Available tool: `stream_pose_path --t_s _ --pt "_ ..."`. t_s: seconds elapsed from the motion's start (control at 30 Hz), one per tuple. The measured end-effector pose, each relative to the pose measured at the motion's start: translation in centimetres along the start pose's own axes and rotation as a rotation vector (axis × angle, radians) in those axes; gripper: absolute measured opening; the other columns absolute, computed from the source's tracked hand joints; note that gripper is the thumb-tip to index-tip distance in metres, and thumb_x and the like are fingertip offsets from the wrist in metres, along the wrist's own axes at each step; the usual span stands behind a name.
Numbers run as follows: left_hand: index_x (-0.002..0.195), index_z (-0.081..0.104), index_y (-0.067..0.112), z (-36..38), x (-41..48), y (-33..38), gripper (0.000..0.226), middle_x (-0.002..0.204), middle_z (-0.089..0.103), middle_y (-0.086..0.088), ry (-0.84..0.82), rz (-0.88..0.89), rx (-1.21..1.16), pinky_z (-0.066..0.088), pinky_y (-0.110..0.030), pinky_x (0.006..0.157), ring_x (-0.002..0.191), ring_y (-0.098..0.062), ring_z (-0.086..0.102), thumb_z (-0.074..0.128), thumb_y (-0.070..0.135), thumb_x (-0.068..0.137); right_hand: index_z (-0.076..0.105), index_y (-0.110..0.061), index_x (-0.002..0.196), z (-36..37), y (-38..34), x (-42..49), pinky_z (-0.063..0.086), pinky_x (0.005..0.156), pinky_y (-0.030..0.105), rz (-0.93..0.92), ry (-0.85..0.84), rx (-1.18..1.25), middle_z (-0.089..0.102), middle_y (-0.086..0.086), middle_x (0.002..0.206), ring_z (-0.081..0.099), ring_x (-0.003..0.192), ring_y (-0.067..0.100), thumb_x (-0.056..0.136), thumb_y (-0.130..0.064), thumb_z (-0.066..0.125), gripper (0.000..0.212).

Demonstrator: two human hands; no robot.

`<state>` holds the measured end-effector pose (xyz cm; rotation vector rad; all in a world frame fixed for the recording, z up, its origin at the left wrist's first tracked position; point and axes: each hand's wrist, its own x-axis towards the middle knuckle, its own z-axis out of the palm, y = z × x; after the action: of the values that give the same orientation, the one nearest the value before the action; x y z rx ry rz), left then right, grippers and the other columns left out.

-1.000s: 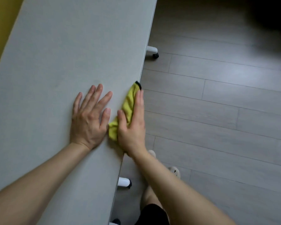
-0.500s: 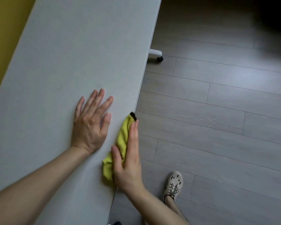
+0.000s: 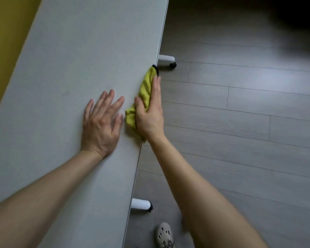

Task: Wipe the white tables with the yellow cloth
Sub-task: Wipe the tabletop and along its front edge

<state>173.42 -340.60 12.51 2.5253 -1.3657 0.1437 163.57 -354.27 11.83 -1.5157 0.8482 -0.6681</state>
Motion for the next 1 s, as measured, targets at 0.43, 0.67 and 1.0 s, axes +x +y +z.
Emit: stream_pose_path --t_s 0.43,0.67,1.0 --pt "0.148 0.067 0.023 0.1 -0.5 -0.2 0.044 0.163 0.054 -0.011 0.021 -0.003 -0.163 0.030 -0.052 0.130 0.155 -0.030 0.046 0.053 0.039 0.110 0.009 -0.026 0.174 -1.4 -0.9 -3.4 0.017 0.131 0.026 0.066 -0.124 -0.052 0.005 -0.004 0.182 0.011 0.166 0.012 0.107 -0.021 0.063 0.086" --pt "0.167 0.039 0.037 -5.5 -13.2 -0.4 0.065 0.180 0.022 0.000 -0.262 0.069 -0.179 0.016 -0.052 0.135 0.168 -0.023 0.017 0.042 0.059 0.106 0.003 -0.030 0.174 -0.6 0.2 -16.5 0.013 0.121 0.006 0.067 -0.147 -0.077 0.000 -0.012 0.182 0.006 0.162 -0.005 0.107 -0.020 0.061 0.089" --pt "0.162 -0.025 0.057 -15.0 -23.1 0.5 0.160 0.173 -0.038 0.016 -0.840 -0.065 0.102 0.010 -0.059 0.135 0.164 -0.016 -0.027 0.094 0.071 0.055 0.009 -0.028 0.174 -0.6 -1.3 -20.8 0.019 0.135 0.034 0.173 -0.143 -0.111 0.010 -0.008 0.182 0.017 0.165 0.009 0.103 -0.030 0.063 0.089"
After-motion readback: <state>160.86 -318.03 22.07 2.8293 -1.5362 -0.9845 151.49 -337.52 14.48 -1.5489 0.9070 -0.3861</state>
